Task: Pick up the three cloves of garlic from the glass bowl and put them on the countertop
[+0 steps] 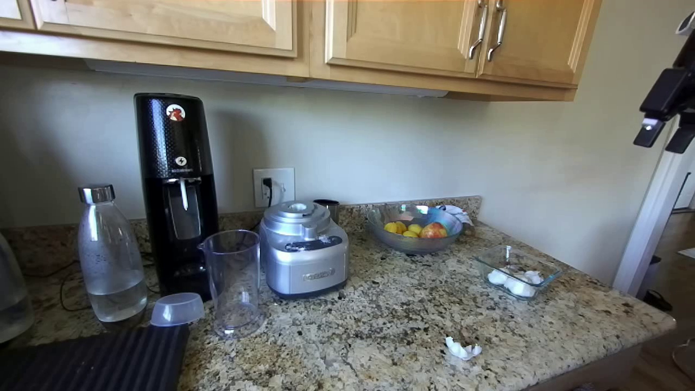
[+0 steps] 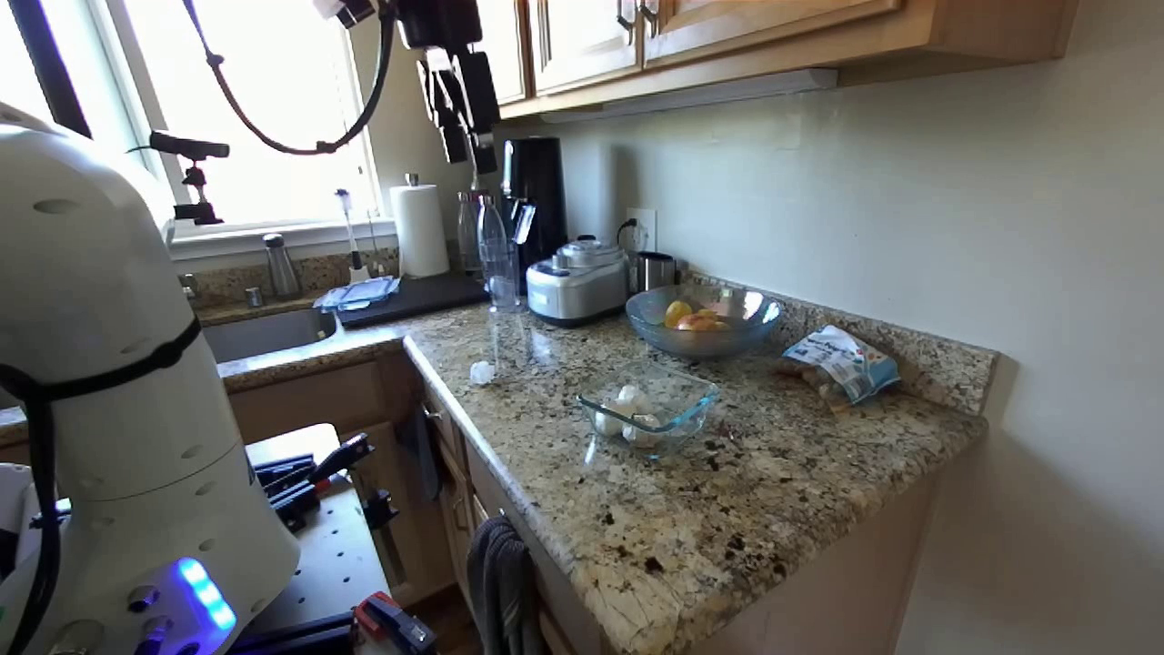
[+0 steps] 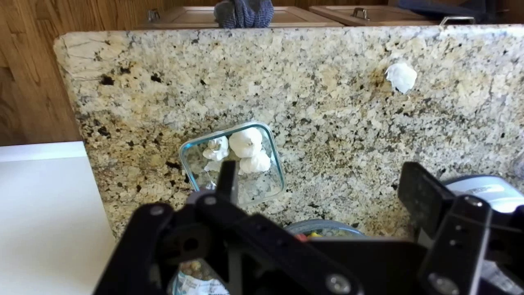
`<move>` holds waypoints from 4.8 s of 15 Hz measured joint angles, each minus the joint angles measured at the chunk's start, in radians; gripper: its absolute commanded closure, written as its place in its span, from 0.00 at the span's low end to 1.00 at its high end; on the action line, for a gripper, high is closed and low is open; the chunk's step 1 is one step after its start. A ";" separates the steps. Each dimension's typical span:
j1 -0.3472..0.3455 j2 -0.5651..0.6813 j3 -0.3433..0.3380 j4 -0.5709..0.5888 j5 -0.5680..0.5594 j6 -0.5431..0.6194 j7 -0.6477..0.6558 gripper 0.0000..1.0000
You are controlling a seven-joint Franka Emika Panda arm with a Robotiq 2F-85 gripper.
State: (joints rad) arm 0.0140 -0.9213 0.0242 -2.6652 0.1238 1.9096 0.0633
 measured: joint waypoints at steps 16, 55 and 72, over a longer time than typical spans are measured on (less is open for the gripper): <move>0.002 0.521 0.034 0.067 -0.035 0.302 -0.044 0.00; -0.014 1.241 -0.066 0.327 -0.201 0.775 -0.133 0.00; 0.020 1.286 -0.097 0.346 -0.164 0.698 0.266 0.00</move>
State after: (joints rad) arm 0.0339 0.3644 -0.0733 -2.3195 -0.0405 2.6079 0.3295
